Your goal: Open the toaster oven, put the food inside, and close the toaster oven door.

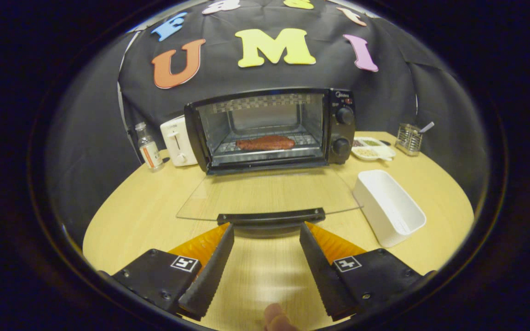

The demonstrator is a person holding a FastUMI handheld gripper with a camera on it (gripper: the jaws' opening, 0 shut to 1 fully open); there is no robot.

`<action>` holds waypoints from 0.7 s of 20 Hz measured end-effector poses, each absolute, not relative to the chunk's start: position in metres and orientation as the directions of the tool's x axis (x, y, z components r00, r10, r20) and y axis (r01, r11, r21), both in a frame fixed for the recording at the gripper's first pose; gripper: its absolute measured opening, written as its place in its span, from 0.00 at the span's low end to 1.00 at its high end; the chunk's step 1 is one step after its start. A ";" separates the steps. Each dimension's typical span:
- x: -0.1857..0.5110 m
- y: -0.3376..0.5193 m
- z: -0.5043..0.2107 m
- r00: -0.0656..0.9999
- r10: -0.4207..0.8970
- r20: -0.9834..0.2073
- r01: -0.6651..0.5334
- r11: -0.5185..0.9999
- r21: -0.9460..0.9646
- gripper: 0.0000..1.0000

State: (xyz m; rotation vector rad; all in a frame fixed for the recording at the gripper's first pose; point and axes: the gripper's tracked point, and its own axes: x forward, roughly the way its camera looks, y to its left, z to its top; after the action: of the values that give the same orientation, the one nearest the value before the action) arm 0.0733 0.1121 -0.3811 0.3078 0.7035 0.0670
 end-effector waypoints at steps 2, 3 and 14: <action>0.075 0.111 -0.389 0.753 0.156 -0.640 0.034 0.961 0.275 0.92; 0.076 0.109 -0.393 0.749 0.151 -0.646 0.036 0.963 0.266 0.92; 0.086 0.115 -0.413 0.725 0.157 -0.671 0.037 0.963 0.266 0.92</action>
State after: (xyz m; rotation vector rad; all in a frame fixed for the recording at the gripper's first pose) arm 0.0863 0.1154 -0.4130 0.2698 0.7594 0.0671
